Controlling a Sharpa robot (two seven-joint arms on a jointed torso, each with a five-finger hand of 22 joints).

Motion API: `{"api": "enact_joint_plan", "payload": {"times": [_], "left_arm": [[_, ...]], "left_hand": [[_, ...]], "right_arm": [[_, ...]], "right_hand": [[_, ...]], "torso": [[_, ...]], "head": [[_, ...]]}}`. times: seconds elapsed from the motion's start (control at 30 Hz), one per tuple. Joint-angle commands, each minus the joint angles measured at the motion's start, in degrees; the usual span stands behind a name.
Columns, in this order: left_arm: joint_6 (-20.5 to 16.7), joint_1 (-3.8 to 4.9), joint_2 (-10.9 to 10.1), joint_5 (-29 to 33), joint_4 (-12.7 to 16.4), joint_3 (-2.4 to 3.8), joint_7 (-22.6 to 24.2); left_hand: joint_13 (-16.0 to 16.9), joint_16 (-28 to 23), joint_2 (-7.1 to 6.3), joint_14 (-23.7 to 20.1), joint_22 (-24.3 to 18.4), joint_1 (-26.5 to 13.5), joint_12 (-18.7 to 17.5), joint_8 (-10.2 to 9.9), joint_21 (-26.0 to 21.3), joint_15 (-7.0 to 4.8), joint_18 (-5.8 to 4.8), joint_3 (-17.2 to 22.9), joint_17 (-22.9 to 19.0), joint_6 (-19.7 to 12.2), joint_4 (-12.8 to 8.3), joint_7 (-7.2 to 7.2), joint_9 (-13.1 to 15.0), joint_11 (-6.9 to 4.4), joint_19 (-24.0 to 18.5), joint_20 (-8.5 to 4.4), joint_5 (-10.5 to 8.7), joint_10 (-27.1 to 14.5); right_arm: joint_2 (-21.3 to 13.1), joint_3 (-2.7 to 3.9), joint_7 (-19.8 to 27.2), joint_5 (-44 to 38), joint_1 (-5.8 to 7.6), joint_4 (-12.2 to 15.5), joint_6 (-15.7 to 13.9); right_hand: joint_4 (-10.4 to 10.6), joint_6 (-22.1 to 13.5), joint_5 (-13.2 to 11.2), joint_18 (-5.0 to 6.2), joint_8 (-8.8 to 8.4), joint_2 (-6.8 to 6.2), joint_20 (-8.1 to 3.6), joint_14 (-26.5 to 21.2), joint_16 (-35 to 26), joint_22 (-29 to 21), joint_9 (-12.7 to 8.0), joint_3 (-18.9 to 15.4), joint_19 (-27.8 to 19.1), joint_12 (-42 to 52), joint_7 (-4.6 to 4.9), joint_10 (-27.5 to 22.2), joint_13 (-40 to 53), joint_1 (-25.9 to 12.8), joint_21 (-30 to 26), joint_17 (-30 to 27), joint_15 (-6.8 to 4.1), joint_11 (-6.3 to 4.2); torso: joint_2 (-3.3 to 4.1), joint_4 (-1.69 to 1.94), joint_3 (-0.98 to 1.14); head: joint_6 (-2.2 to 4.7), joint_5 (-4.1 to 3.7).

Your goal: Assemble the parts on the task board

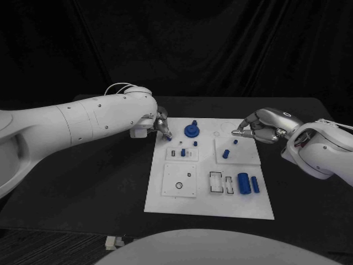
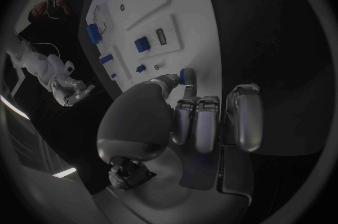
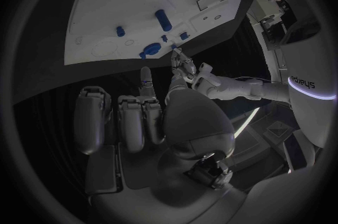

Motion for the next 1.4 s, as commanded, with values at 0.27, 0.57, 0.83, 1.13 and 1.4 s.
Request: {"api": "enact_joint_plan", "payload": {"times": [0.27,0.57,0.83,1.13,1.4], "left_arm": [[-2.4,1.51,-2.0,0.1,4.3,0.08,-0.8],[-0.9,3.2,-4.3,0.0,8.2,0.08,-1.5],[0.8,3.61,-6.2,0.0,11.8,0.07,-2.0],[0.4,3.65,-9.1,0.0,17.1,0.03,-2.6],[-2.1,3.04,-9.9,0.0,19.7,0.01,-2.4]], "left_hand": [[15.1,0.2,-0.87,6.0,11.6,-0.3,0.0,0.0,-0.2,-0.29,-0.43,5.3,15.1,0.7,-4.5,-0.2,0.0,0.19,0.7,-0.27,-0.45,6.0],[15.1,0.2,-1.18,6.0,11.5,-0.9,0.0,-0.1,-0.5,-0.29,-0.37,6.7,15.1,0.9,-5.1,-0.15,0.0,0.21,0.7,-0.29,-1.14,6.0],[15.1,0.2,-1.24,6.0,11.3,-1.8,0.0,-0.2,-1.1,-0.27,-0.28,7.4,15.1,1.0,-5.3,-0.12,-0.1,0.24,0.5,-0.27,-2.4,6.0],[14.8,0.2,-1.08,6.0,11.1,-3.4,-0.4,-0.3,-2.2,-0.12,-0.09,7.7,15.1,1.0,-5.5,-0.09,0.0,0.34,-0.1,-0.15,-5.0,5.8],[14.6,0.2,-0.84,6.0,11.0,-3.9,-0.6,-0.3,-2.5,-0.11,-0.03,7.6,15.1,1.2,-5.4,-0.1,0.0,0.35,-0.2,-0.12,-5.38,5.7]], "right_arm": [[-0.1,0.04,-0.9,-0.1,-0.18,0.0,0.1],[-0.2,0.04,-0.9,-0.1,-0.19,0.0,0.1],[-0.2,0.04,-1.1,-0.1,-0.22,0.1,0.1],[-0.5,0.03,-1.4,-0.1,-0.22,0.8,0.0],[-0.7,0.03,-1.5,-0.1,-0.22,1.4,-0.1]], "right_hand": [[0.0,0.5,0.1,0.32,0.2,0.24,0.47,5.9,0.0,11.6,0.1,-0.3,0.6,0.2,0.08,6.0,15.1,0.1,-0.3,14.9,0.39,0.26],[0.0,0.5,0.1,0.32,0.2,0.28,0.47,5.9,0.0,11.6,0.1,-0.3,0.6,0.2,0.07,6.0,15.1,0.1,-0.3,14.8,0.39,0.27],[0.0,0.5,0.1,0.32,0.2,0.29,0.47,5.9,0.0,11.6,0.1,-0.4,0.6,0.2,0.07,6.0,15.1,0.1,-0.3,14.9,0.39,0.27],[-0.1,0.5,0.1,0.33,0.21,0.31,0.47,5.9,-0.1,11.6,0.1,-0.4,0.6,0.2,0.06,6.0,15.1,0.2,-0.4,14.8,0.39,0.27],[-0.1,0.5,0.1,0.33,0.21,0.31,0.47,5.9,-0.1,11.6,0.1,-0.4,0.6,0.2,0.06,6.0,15.1,0.2,-0.4,14.8,0.39,0.27]], "torso": [[-0.11,-0.01,0.0],[-0.03,-0.06,0.0],[-0.02,-0.01,0.03],[0.01,0.0,0.0],[-0.03,-0.05,0.03]], "head": [[-0.01,0.04],[-0.01,0.28],[-0.01,0.34],[-0.01,0.27],[-0.01,0.66]]}}
